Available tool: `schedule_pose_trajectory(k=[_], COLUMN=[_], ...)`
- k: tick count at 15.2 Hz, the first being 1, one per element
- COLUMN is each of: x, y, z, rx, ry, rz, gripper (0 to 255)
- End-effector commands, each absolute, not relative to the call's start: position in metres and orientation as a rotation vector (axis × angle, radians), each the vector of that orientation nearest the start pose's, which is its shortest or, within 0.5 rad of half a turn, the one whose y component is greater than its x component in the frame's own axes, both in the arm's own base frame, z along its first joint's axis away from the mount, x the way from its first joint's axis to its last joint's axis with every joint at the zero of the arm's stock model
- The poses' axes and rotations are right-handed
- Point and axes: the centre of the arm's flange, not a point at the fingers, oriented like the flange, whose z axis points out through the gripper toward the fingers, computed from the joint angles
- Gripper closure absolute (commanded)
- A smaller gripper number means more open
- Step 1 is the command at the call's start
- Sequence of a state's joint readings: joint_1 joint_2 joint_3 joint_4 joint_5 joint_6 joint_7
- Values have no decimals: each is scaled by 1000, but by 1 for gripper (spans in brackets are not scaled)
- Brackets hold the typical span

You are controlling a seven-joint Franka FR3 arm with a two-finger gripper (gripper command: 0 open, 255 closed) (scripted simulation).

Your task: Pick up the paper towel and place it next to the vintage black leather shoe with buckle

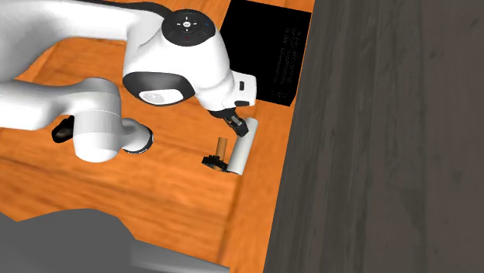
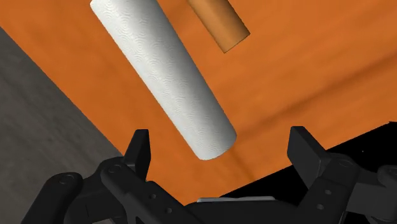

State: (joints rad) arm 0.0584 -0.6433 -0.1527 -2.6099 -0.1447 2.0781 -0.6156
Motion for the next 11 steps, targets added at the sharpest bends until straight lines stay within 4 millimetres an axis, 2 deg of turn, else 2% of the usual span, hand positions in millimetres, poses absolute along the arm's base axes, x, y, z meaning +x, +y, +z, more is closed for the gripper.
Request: schedule_pose_trajectory(k=[1, 7, 11], x=[370, 395, 399], y=[-51, -76, -78], z=[439, 367, 346], rx=[-3023, -2882, -2870], ry=[-1084, -1410, -1433], rz=[-139, -117, -116], gripper=[0, 0, 0])
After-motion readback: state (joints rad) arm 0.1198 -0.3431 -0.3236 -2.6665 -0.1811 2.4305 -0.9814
